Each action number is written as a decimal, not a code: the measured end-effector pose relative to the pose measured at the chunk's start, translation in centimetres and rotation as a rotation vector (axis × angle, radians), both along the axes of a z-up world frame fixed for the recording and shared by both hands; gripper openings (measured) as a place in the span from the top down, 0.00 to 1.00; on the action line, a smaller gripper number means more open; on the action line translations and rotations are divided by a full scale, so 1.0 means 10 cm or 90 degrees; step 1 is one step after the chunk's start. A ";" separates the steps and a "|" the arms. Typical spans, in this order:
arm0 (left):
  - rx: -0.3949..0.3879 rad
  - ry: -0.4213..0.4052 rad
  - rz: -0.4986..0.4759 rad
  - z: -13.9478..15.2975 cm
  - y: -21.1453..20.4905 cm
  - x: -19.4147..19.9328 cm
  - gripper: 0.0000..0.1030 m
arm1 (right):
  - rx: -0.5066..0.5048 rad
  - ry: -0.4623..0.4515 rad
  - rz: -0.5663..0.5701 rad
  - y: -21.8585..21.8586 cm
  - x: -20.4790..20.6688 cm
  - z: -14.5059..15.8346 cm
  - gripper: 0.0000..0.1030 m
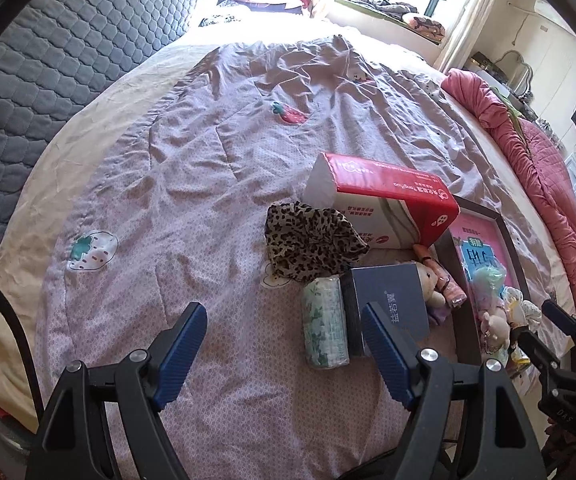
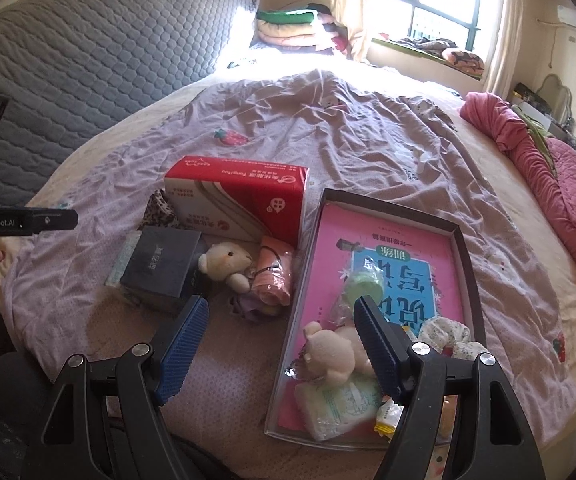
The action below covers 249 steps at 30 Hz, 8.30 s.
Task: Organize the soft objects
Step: 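Grasp the leopard-print scrunchie with the left tool while the right grasps the pink wrapped item, then carry the leopard scrunchie with the left tool while the right carries the pink item to the tray, then lower the leopard scrunchie into the tray with the left tool while the right releases the pink item, then withdraw both open tools from the tray toward the remaining items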
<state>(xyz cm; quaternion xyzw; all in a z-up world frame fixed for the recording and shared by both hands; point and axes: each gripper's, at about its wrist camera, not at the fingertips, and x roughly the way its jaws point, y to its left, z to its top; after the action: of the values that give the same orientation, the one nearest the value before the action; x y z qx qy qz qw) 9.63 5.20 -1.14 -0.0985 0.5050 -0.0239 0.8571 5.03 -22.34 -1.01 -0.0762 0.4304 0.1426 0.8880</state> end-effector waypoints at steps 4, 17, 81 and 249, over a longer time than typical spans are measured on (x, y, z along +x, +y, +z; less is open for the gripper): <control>-0.001 0.011 -0.005 -0.11 -0.01 0.17 0.24 | -0.024 0.025 0.003 0.03 0.12 -0.18 0.26; -0.080 0.049 -0.036 -0.43 -0.11 0.66 0.24 | -0.081 0.057 0.040 0.26 0.59 -0.63 0.26; -0.127 -0.076 -0.087 0.41 -0.19 0.39 0.91 | 0.158 -0.036 -0.022 -0.21 0.45 0.23 0.83; -0.087 0.030 -0.414 -0.11 -2.96 0.09 0.46 | 0.215 -0.001 -0.288 -2.07 -0.08 -0.09 0.37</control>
<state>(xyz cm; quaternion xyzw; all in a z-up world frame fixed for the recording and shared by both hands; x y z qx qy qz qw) 10.48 -24.44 -2.21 0.0103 0.5273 -0.3276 0.7839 4.25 -43.02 -1.90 0.1712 0.4056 0.0103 0.8978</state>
